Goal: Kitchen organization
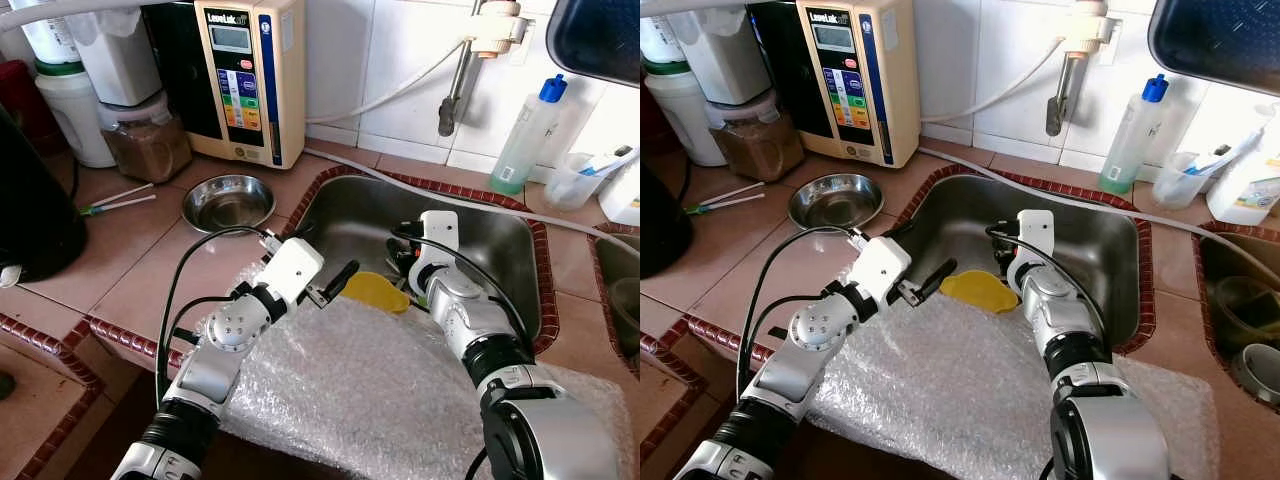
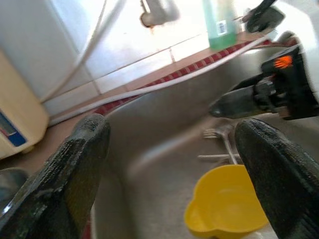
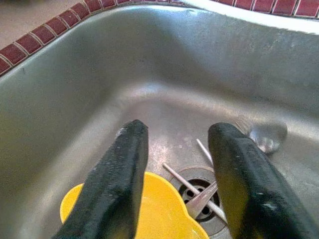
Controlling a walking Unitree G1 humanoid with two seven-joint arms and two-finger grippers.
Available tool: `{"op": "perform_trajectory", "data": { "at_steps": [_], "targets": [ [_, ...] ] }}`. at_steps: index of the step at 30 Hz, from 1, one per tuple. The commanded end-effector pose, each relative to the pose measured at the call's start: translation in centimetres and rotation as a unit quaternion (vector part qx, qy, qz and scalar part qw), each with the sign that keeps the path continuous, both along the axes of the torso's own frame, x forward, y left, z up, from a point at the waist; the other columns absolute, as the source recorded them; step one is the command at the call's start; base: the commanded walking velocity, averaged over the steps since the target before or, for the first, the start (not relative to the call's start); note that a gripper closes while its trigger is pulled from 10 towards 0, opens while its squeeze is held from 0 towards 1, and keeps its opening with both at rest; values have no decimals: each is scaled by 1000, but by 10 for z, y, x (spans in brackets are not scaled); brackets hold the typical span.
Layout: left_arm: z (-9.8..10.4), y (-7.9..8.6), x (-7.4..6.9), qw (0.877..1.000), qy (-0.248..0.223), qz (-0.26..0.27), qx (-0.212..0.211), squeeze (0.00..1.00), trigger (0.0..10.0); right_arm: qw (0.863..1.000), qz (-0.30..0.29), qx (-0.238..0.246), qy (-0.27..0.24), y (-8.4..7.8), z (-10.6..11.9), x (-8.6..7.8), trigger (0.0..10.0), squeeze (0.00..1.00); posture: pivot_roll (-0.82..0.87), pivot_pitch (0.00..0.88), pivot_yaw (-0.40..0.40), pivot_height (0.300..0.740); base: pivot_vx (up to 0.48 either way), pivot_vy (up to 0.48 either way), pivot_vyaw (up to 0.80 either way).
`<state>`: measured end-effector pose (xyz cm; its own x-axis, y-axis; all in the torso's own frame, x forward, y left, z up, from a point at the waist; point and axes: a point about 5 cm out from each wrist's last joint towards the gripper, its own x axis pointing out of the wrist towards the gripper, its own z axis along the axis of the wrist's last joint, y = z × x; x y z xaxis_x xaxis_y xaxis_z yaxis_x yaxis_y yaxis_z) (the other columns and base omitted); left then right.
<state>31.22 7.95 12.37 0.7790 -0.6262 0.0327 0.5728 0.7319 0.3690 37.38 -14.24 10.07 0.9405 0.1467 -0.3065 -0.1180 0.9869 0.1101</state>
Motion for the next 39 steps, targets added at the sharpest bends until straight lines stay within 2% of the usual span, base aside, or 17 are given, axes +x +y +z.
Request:
{"op": "perform_trajectory", "data": {
  "at_steps": [1,3,6,9,11,12,14,19,21,22,23,24,27,30,31,33,39],
  "targets": [
    [5,4,5,1000,-13,25,-2,1000,10000,1000,-4,-2,-25,0,11,5,10000,1000,86,0,20,740,0,0,0],
    [9,7,10,998,-27,51,-4,1000,10000,999,1,3,-52,1,20,7,10000,1000,87,0,21,740,0,0,0],
    [10,12,16,997,-21,79,-10,1000,10000,997,19,0,-70,6,25,8,10000,1000,87,0,21,740,0,0,0],
    [11,22,25,992,-16,128,-11,1000,10000,992,65,12,-107,21,37,7,10000,1000,82,0,23,740,0,0,0],
    [12,24,26,991,-15,135,-11,1000,10000,991,72,14,-111,23,38,6,10000,1000,82,0,23,740,0,0,0],
    [12,31,32,984,8,173,-36,1000,10000,986,96,22,-138,32,45,4,10000,1000,80,0,25,740,0,0,0],
    [14,37,38,977,28,203,-65,1000,10000,976,126,33,-172,43,53,-1,10000,1000,80,0,25,740,0,0,0],
    [15,46,49,964,52,246,-85,1000,10000,955,192,31,-225,59,64,-15,10000,1000,68,0,34,740,0,0,0],
    [15,47,50,963,52,250,-87,1000,10000,953,199,31,-227,60,65,-17,10000,1000,68,0,34,740,0,0,0],
    [19,53,55,955,53,277,-90,1000,10000,944,220,25,-244,64,69,-24,10000,1000,62,0,41,740,0,0,0],
    [19,53,55,955,53,277,-90,1000,10000,944,220,25,-244,64,69,-24,10000,1000,62,0,41,740,0,0,0],
    [22,60,60,946,51,305,-91,1000,10000,940,228,21,-252,66,70,-29,10000,1000,58,0,44,740,0,0,0],
    [23,66,63,939,58,326,-95,1000,10000,938,235,20,-255,67,70,-33,10000,1000,58,0,44,740,0,0,0],
    [22,82,68,917,68,382,-91,1000,10000,934,253,25,-252,70,70,-39,10000,1000,52,0,51,740,0,0,0],
    [22,82,68,917,68,382,-91,1000,10000,934,253,25,-252,70,70,-39,10000,1000,52,0,51,740,0,0,0],
    [21,89,70,905,84,405,-96,1000,10000,930,268,27,-251,73,70,-43,10000,1000,50,0,54,740,0,0,0],
    [18,103,74,886,112,435,-113,1000,10000,926,275,20,-256,75,71,-52,10000,1000,45,0,68,740,0,0,0]
  ]
}}
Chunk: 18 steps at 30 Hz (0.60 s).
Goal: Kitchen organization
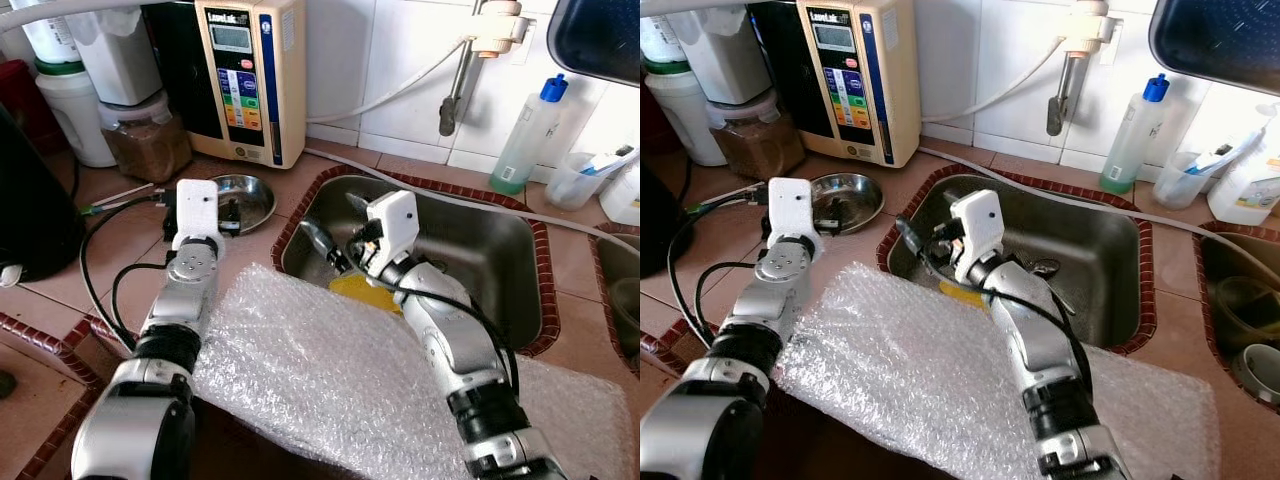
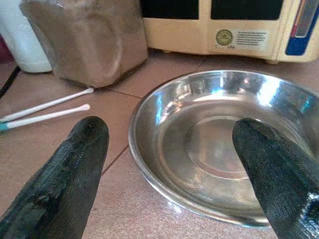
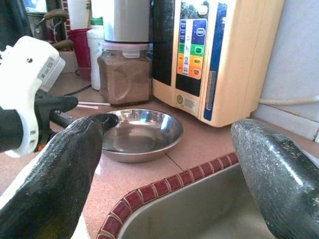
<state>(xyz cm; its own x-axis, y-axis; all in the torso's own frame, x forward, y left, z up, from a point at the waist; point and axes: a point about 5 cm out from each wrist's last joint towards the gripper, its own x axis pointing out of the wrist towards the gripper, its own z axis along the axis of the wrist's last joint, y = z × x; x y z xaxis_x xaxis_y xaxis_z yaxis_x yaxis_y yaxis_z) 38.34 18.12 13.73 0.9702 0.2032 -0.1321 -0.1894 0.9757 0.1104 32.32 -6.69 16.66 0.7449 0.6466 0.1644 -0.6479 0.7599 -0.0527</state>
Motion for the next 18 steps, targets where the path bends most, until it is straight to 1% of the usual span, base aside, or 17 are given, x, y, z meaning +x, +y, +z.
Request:
{"op": "perform_trajectory", "data": {
  "at_steps": [1,2,3,4,8,9,12,13,14,16,17,18],
  "targets": [
    [4,2,3,1000,6,11,-2,1000,10000,1000,2,-1,-8,0,6,-2,10000,1000,42,0,73,740,0,0,0],
    [3,3,4,1000,13,17,-11,1000,10000,1000,3,-1,-8,0,6,-3,10000,1000,41,0,75,740,0,0,0],
    [3,3,4,1000,13,17,-11,1000,10000,1000,3,-1,-8,0,6,-3,10000,1000,41,0,75,740,0,0,0],
    [2,4,5,999,23,20,-24,0,10000,1000,8,-1,-8,1,6,-6,10000,1000,39,0,77,740,0,0,0],
    [1,5,7,999,36,22,-34,0,10000,1000,13,-4,-10,3,7,-9,10000,1000,35,0,83,740,0,0,0],
    [0,5,7,998,45,25,-46,0,10000,1000,16,-5,-11,4,7,-11,10000,1000,31,0,87,740,0,0,0],
    [-1,6,8,997,54,27,-56,0,10000,1000,20,-6,-11,5,7,-13,10000,1000,29,0,90,740,0,0,0],
    [-1,6,9,996,57,27,-64,0,10000,1000,24,-10,-12,7,6,-14,10000,976,28,0,91,740,0,0,0],
    [0,6,9,996,57,28,-65,0,10000,1000,25,-11,-12,7,6,-15,10000,976,28,0,91,740,0,0,0],
    [-1,6,9,995,62,29,-72,0,10000,999,29,-13,-13,8,6,-15,10000,918,28,0,93,740,0,0,0],
    [-2,6,9,995,65,31,-75,0,10000,999,31,-14,-12,8,6,-16,10000,855,28,0,94,740,0,0,0],
    [-3,6,9,994,71,30,-77,0,10000,999,35,-14,-12,9,6,-17,10000,835,27,0,95,740,0,0,0]
  ]
}}
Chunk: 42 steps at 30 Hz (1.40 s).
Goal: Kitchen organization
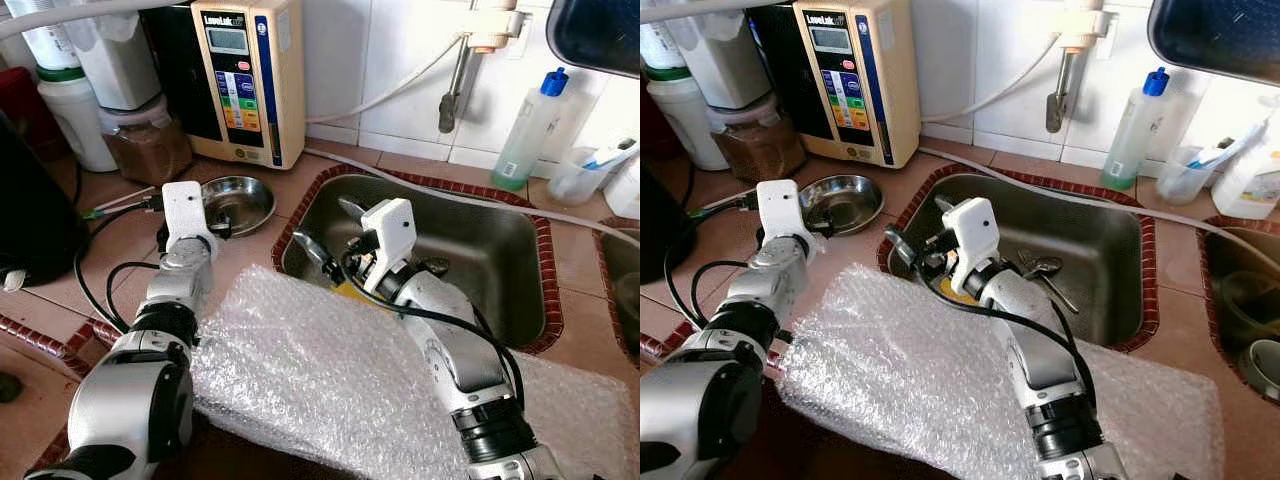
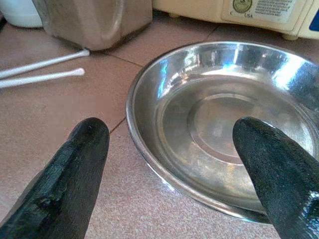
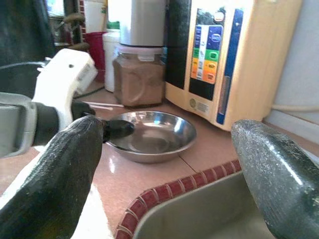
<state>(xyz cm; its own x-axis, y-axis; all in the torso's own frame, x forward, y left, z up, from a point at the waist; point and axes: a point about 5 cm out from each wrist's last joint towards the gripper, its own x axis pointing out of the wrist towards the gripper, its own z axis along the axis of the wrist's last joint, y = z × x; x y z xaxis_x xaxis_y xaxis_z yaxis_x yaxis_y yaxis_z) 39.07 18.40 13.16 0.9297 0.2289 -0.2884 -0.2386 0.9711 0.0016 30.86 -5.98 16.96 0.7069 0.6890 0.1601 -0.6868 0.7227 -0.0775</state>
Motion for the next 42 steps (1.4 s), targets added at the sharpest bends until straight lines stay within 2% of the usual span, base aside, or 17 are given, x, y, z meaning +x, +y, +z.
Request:
{"op": "perform_trajectory", "data": {
  "at_steps": [1,3,4,6,11,12,13,16,17,19,26,31,37,42],
  "targets": [
    [2,3,2,1000,8,0,-14,0,10000,1000,11,-5,-5,2,3,-3,10000,808,26,0,96,740,0,0,0],
    [1,2,2,1000,10,0,-19,0,10000,1000,13,-6,-4,3,3,-4,10000,808,26,0,96,740,0,0,0],
    [-1,0,1,999,17,-8,-37,0,10000,1000,23,-16,-4,4,2,-5,10000,659,24,0,97,740,0,0,0],
    [-4,-3,1,998,27,-14,-61,0,10000,999,36,-30,-1,4,0,-8,10000,643,21,0,98,740,0,0,0],
    [-5,-4,1,997,32,-10,-65,0,10000,998,37,-57,10,1,-8,-8,10000,612,21,0,97,740,0,0,0],
    [-5,-4,1,997,33,-9,-69,0,8863,998,37,-57,11,1,-9,-8,10000,608,22,0,97,740,0,0,0],
    [-5,-5,1,996,35,-8,-76,0,5255,998,39,-56,11,1,-9,-9,10000,612,23,0,95,740,0,0,0],
    [-5,-2,1,995,39,-2,-87,0,2235,997,42,-60,11,3,-9,-9,10000,612,24,0,95,740,0,0,0],
    [-5,-2,1,995,39,-2,-87,0,2235,997,42,-60,11,3,-9,-9,10000,612,24,0,95,740,0,0,0],
    [-4,1,1,995,39,3,-90,0,0,997,44,-63,10,3,-8,-8,10000,612,28,0,94,740,0,0,0],
    [-7,9,-1,994,46,15,-103,0,0,997,46,-66,9,4,-8,-6,10000,608,40,0,89,740,0,0,0],
    [-8,11,-2,994,52,11,-95,0,0,997,48,-67,9,5,-8,-6,10000,612,43,0,86,740,0,0,0],
    [-12,16,-5,990,63,21,-125,0,0,996,51,-71,10,5,-8,-5,10000,612,46,0,82,740,0,0,0],
    [-10,21,-5,990,60,28,-126,0,0,996,50,-73,9,4,-8,-4,10000,612,45,0,81,740,0,0,0]
  ]
}}
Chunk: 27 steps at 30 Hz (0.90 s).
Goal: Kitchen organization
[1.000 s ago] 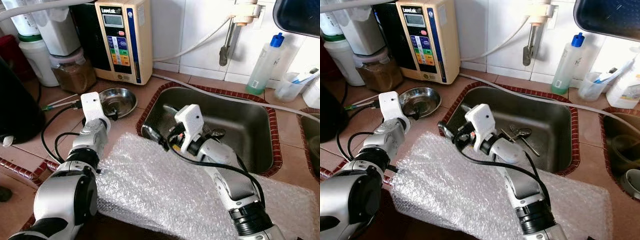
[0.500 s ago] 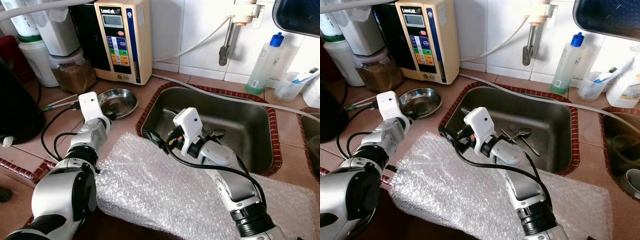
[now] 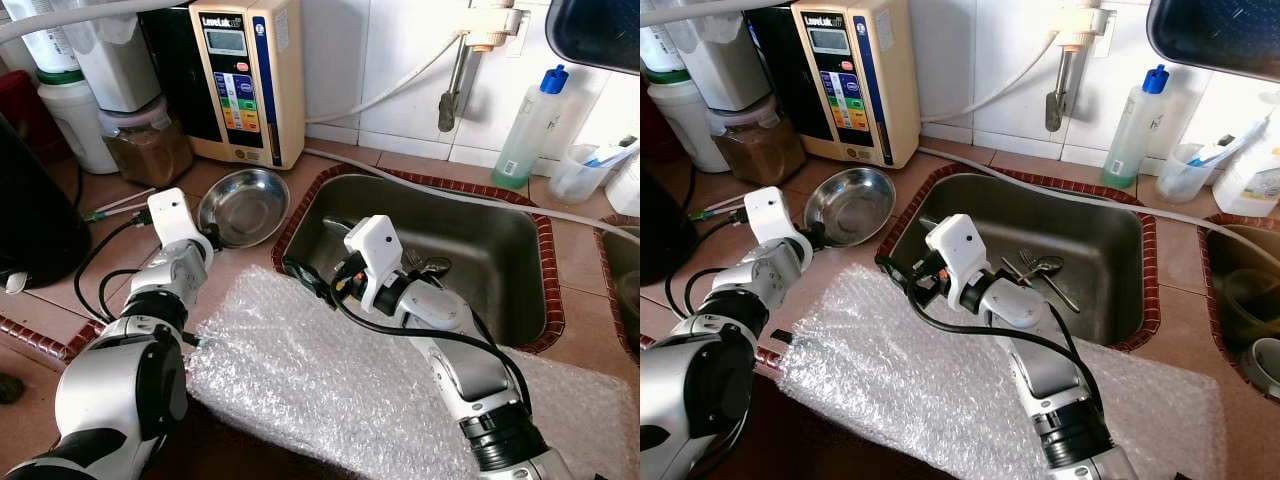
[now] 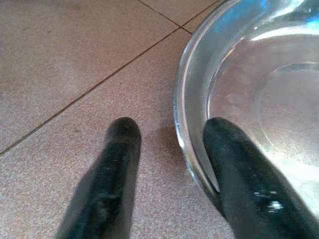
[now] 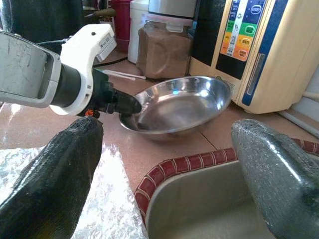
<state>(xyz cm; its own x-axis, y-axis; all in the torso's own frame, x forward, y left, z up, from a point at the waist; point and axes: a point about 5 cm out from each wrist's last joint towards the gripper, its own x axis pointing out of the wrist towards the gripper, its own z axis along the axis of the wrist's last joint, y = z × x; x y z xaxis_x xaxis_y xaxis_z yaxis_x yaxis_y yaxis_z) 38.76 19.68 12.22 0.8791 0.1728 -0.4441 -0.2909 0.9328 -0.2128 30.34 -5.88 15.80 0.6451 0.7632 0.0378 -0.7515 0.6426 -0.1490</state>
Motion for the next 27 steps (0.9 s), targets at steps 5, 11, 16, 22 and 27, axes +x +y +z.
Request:
{"op": "perform_trajectory", "data": {
  "at_steps": [5,11,16,22,27],
  "targets": [
    [11,16,1,1000,-5,14,6,0,0,1000,4,-3,-7,2,4,2,10000,612,47,0,80,740,0,0,0],
    [18,23,2,1000,-14,21,-1,0,0,1000,3,-2,-6,1,5,3,10000,612,52,0,77,740,0,0,0],
    [18,28,0,1000,-12,27,3,0,0,1000,0,1,-10,1,9,6,10000,608,54,0,76,740,0,0,0],
    [23,32,-1,999,-18,34,7,0,0,1000,0,-2,-11,1,8,7,10000,612,56,0,71,740,0,0,0],
    [27,30,0,999,-33,30,3,0,275,1000,0,-4,-11,1,8,8,10000,612,56,0,69,740,0,0,0]
  ]
}}
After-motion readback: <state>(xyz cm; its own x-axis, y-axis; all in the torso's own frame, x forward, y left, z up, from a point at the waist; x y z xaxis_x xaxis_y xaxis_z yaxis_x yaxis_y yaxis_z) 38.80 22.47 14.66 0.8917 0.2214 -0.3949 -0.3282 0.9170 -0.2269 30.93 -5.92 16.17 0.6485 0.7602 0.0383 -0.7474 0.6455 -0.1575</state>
